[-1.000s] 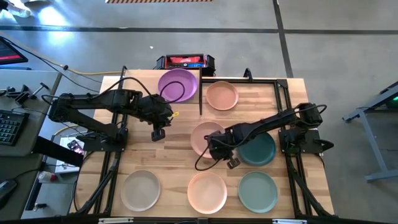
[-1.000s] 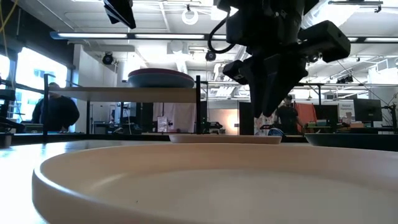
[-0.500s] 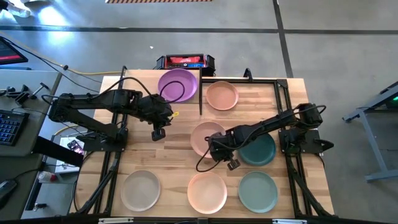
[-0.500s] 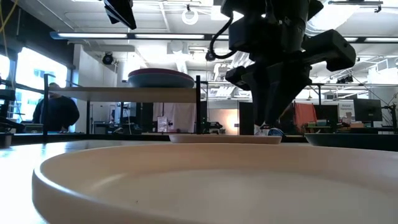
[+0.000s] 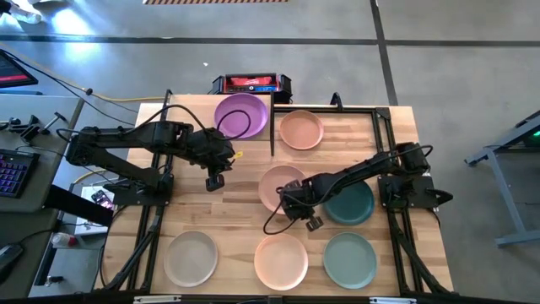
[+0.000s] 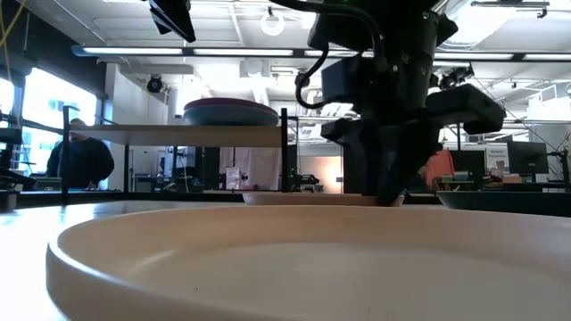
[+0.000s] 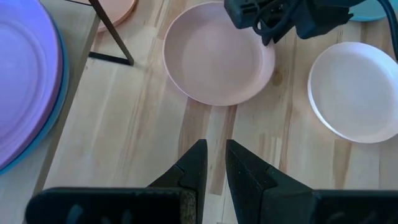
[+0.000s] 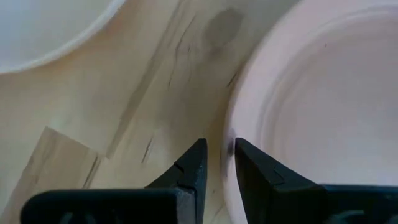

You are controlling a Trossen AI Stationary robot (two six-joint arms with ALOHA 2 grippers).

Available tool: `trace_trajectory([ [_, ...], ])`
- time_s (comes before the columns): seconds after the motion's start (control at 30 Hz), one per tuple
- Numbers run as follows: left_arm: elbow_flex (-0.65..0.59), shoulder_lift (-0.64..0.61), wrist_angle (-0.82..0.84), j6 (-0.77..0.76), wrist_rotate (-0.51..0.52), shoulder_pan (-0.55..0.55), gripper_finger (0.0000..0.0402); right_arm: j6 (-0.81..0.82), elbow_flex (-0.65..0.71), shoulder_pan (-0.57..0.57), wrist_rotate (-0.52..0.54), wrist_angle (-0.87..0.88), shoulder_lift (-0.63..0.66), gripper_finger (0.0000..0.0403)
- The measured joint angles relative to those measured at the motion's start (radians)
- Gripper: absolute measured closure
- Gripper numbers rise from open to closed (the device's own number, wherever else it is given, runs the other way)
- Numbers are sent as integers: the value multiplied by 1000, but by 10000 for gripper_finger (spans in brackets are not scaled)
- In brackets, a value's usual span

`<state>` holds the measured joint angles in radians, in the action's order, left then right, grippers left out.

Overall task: Place and stack plates onto a shelf
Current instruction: Stack the light pink plate on top of the purple plate on the shelf

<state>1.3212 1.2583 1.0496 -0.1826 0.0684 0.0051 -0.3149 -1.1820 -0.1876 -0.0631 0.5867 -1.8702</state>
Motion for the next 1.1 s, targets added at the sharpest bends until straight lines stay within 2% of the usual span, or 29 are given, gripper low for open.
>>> trace_trajectory([
  [0.13, 0, 0, 0, 0, 4, 0, 353, 0, 0, 6, 41, -4, 0, 343],
  [0.47, 0, 0, 0, 0, 7, 0, 353, 8, 0, 18, 49, -10, -31, 346],
  [0.63, 0, 0, 0, 0, 7, 0, 353, 49, -3, 16, 65, -4, -29, 389],
  [0.77, 0, 0, 0, 0, 7, 0, 353, 56, -4, 16, 73, 4, -29, 393],
  [1.1, 0, 0, 1, -8, 7, 0, 353, 43, -180, 17, 111, 225, -34, 402],
])
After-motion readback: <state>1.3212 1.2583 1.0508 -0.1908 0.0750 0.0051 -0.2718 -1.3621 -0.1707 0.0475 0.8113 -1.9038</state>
